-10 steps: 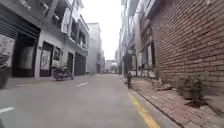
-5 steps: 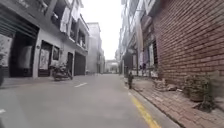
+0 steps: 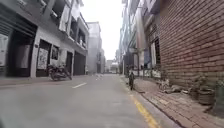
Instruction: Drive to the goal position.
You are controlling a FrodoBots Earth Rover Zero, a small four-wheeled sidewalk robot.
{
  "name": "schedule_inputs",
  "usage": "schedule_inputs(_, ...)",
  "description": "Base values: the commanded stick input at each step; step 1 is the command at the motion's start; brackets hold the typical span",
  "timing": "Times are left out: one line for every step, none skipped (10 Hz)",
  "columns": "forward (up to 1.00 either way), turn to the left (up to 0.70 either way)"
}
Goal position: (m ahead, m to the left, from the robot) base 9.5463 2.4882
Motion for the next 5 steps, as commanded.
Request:
schedule_inputs(0.46, 0.00)
schedule_inputs(0.46, 0.00)
schedule_inputs(0.46, 0.00)
schedule_inputs(0.46, 0.00)
schedule_inputs(0.46, 0.00)
